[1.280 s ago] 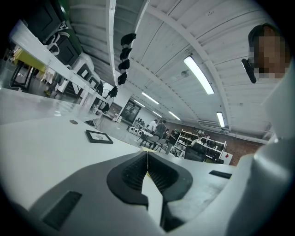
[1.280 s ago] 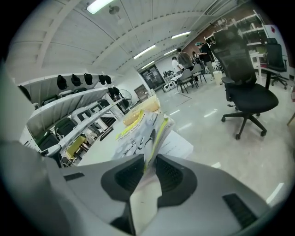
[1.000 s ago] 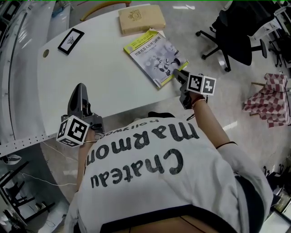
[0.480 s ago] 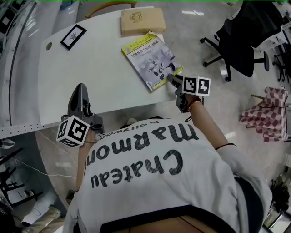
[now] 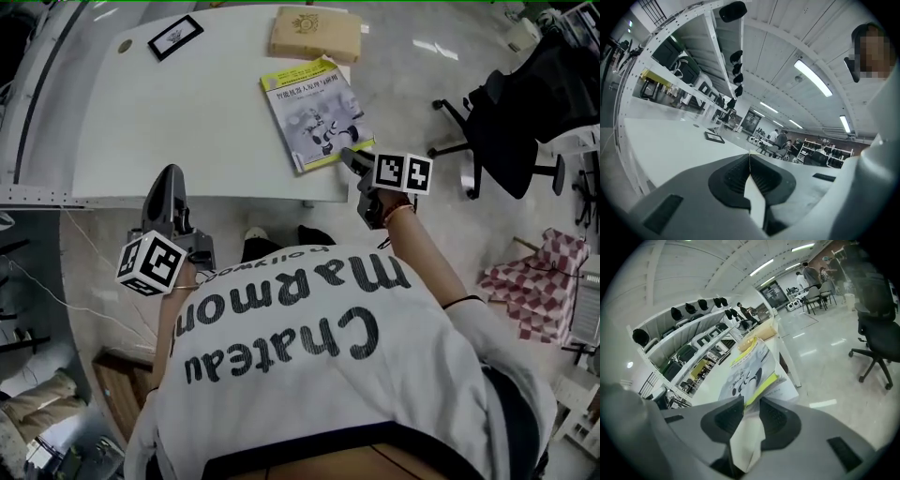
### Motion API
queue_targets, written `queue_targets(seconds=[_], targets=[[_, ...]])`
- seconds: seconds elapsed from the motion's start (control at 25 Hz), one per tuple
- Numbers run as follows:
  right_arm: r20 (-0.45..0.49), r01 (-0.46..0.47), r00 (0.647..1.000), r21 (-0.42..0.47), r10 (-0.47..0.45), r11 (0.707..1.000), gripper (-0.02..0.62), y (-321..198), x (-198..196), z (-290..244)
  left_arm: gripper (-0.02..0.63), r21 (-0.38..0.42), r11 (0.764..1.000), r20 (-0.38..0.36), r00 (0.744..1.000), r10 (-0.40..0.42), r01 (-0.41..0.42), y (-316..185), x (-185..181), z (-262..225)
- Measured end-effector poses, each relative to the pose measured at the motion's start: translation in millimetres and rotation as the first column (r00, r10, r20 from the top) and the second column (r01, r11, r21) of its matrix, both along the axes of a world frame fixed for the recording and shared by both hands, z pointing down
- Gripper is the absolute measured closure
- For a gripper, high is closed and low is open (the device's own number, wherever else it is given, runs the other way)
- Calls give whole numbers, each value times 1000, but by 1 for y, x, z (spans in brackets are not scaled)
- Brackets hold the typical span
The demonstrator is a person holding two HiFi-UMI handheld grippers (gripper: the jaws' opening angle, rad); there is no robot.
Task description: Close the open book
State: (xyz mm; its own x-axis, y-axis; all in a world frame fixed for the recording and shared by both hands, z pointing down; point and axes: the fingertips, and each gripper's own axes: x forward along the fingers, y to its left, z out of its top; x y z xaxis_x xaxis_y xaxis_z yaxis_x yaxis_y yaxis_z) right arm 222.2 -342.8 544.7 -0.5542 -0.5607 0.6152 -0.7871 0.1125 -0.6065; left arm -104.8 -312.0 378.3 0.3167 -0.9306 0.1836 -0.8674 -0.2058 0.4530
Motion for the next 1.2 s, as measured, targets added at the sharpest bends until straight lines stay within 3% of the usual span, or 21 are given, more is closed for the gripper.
queue_targets(seconds=[0.64,0.92,1.2], targets=[[-66,135,989,1,-134,991,473,7,18,6,583,39,971,30,971,-238,237,103,2,1],[-51,144,988,22,-143,989,474,7,37,8,582,58,953,86,950,-301,297,144,23,4],[-32,122,992,36,-121,992,474,4,51,4,583,60,936,95,932,-350,346,173,28,-3]])
